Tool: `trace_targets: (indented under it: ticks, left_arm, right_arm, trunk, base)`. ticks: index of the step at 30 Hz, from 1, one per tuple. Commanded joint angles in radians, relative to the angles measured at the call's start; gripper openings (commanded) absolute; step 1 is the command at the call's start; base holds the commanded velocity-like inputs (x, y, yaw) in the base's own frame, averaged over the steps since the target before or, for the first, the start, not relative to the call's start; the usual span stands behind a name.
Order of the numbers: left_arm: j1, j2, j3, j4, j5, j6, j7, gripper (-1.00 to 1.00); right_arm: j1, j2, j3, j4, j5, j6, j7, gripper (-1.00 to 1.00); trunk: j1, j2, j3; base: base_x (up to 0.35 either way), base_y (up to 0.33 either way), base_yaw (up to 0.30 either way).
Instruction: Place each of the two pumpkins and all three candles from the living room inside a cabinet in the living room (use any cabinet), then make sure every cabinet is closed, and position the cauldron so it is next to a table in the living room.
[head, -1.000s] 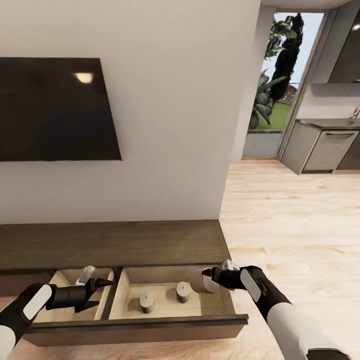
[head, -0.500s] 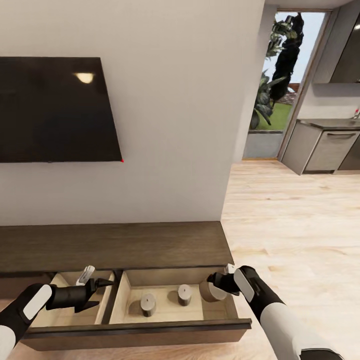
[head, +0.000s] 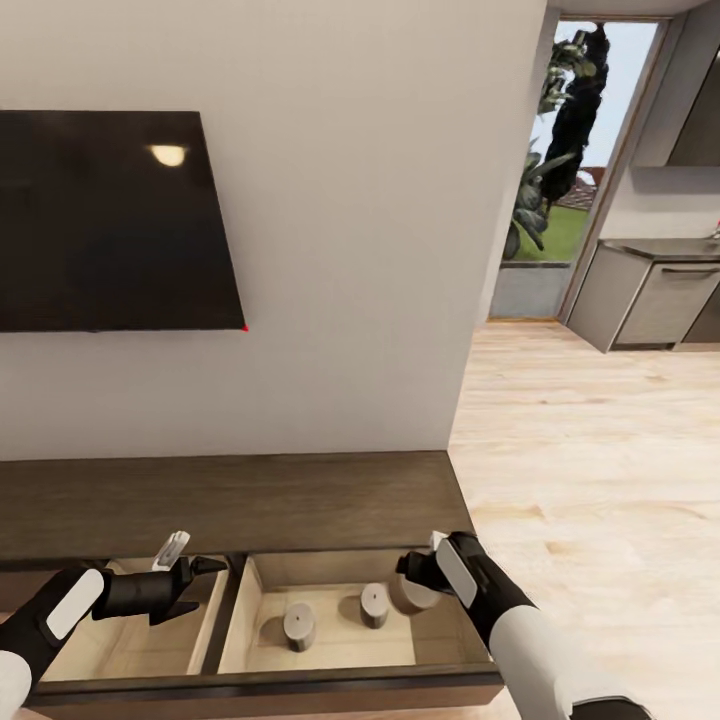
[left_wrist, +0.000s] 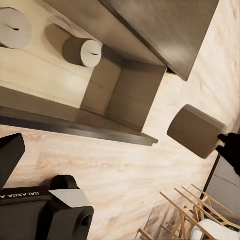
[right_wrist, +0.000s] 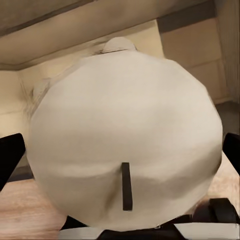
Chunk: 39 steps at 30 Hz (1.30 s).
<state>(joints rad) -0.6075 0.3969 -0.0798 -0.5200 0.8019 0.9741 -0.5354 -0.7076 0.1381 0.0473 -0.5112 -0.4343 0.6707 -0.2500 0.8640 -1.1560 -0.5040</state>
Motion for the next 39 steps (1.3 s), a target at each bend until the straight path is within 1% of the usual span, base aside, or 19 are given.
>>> trace_targets:
  ticks: [1,5,13,19,22,24,34,39]
  left_arm:
    - [0.0,0.0,0.0,0.0,0.0,0.0,0.0,1.0]
    - [0.0,0.0,0.0,0.0,0.0,0.0,0.0,1.0]
    - [0.0,0.0,0.0,0.0,0.0,0.0,0.0,1.0]
    - [0.0,0.0,0.0,0.0,0.0,0.001,0.0,1.0]
    - [0.0,0.0,0.0,0.0,0.001,0.001,-0.001,1.0]
    - [0.001,0.0,0.0,0.0,0.002,0.002,-0.004,1.0]
    - [0.001,0.0,0.001,0.0,0.002,0.003,-0.005,1.0]
    - [0.001,0.0,0.0,0.0,0.002,0.003,-0.005,1.0]
  right_arm:
    - [0.0,0.006,0.01,0.0,0.002,0.0,-0.009,-1.0]
    - [-0.002,0.019,0.026,0.003,0.003,0.001,-0.029,-1.0]
    - [-0.003,0.022,0.029,0.007,0.002,0.002,-0.075,-1.0]
    - [-0.008,0.022,0.03,0.026,0.002,0.0,-0.085,-1.0]
    - [-0.009,0.028,0.031,0.03,0.003,-0.003,-0.086,-1.0]
    - [-0.009,0.029,0.031,0.031,0.003,-0.019,-0.086,-1.0]
    - [-0.007,0.022,0.033,0.024,0.001,-0.035,-0.075,-1.0]
    - [-0.007,0.023,0.032,0.023,0.0,-0.034,-0.073,-1.0]
  trunk:
    - [0.0,0.0,0.0]
    - [0.0,0.0,0.0]
    - [0.0,0.0,0.0]
    - [0.0,0.0,0.0]
    - [0.0,0.0,0.0]
    - [0.0,0.0,0.0]
    - [0.038,-0.07,-0.031]
    - [0.057,-0.105,-0.046]
  base:
    - [0.007,0.003,0.0]
    - [-0.043,0.001,0.0]
    - [-0.03,0.0,0.0]
    - [-0.001,0.0,0.0]
    - [0.0,0.0,0.0]
    - [0.0,0.0,0.0]
    - [0.0,0.0,0.004]
    - [0.0,0.0,0.179]
